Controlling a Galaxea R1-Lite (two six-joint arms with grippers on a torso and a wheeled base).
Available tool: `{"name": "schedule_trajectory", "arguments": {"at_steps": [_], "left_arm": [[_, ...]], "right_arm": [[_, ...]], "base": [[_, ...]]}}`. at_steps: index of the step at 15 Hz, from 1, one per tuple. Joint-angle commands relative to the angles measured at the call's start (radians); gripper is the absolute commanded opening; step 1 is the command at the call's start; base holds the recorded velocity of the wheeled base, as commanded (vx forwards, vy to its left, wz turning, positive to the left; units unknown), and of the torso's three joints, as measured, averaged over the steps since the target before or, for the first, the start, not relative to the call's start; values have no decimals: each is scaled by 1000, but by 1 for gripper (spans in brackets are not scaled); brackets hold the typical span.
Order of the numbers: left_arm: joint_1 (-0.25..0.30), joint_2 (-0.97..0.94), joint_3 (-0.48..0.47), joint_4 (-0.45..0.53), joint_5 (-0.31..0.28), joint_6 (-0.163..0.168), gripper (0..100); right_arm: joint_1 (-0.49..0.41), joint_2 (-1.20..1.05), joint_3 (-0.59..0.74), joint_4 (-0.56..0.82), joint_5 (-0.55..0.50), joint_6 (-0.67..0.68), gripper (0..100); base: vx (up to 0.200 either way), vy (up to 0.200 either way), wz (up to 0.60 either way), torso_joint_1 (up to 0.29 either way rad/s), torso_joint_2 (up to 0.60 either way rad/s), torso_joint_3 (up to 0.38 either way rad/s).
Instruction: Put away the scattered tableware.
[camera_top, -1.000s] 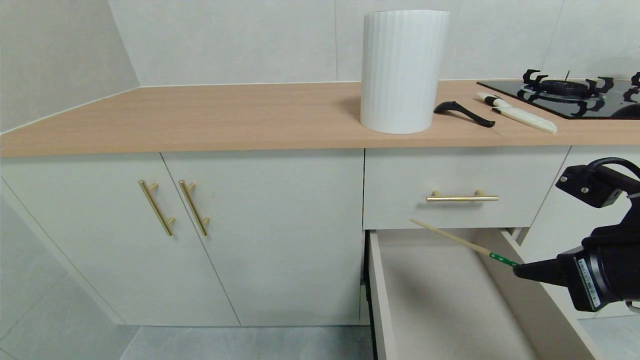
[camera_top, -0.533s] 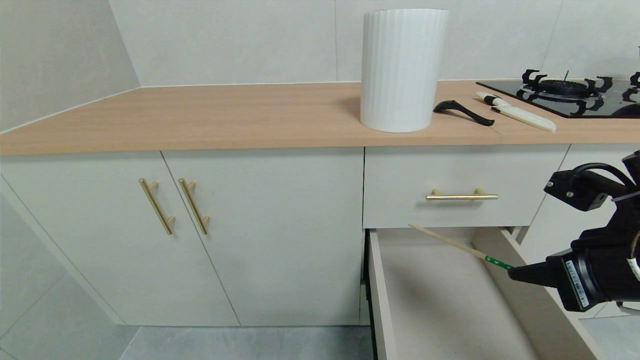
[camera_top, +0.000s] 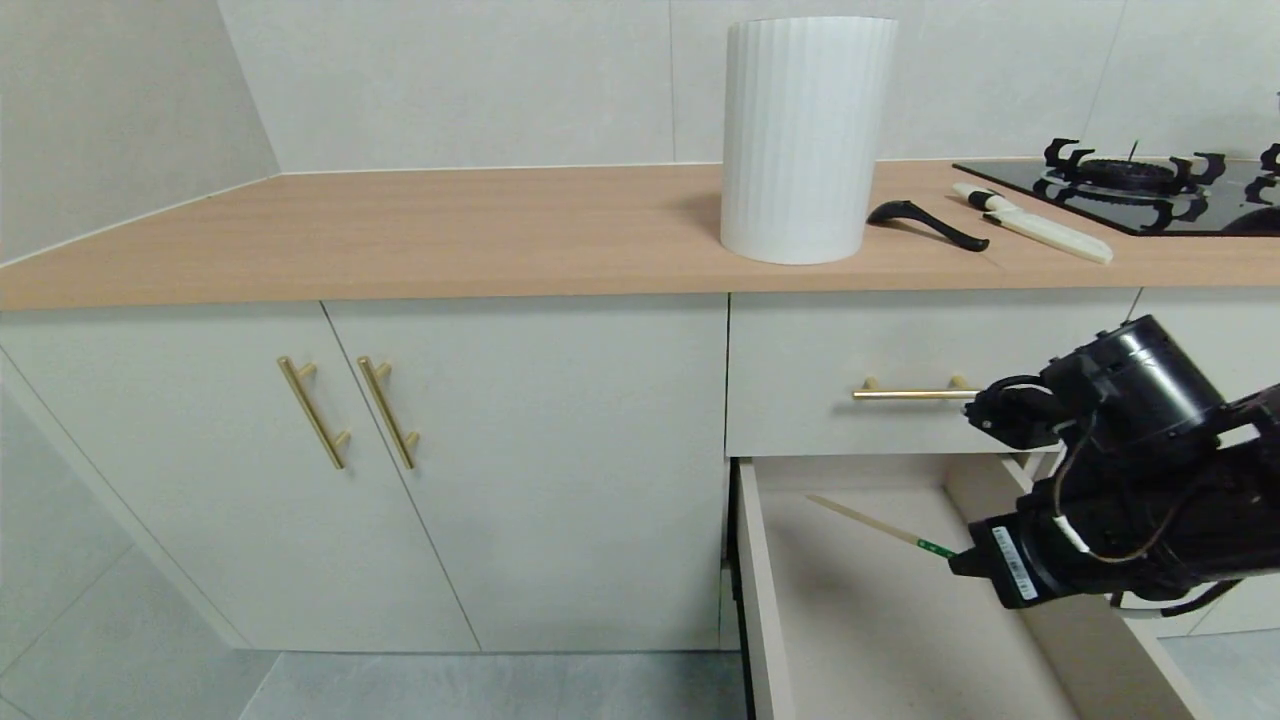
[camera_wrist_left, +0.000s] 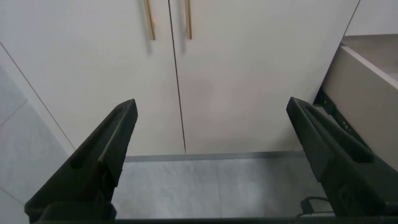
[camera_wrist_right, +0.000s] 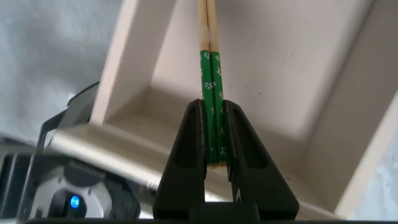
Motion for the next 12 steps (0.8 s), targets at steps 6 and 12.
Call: {"name": "schedule_trajectory", "arguments": {"at_steps": [6, 12], "left_arm": [[0, 1, 0, 0, 0, 2, 100], [-1, 1, 0, 0, 0, 0, 100]], "right_arm": [[42, 381, -2, -294, -137, 182, 0], [41, 471, 0, -405, -154, 197, 0]], "base": [[0, 0, 0, 0, 0, 0], [0, 0, 0, 0, 0, 0]]}}
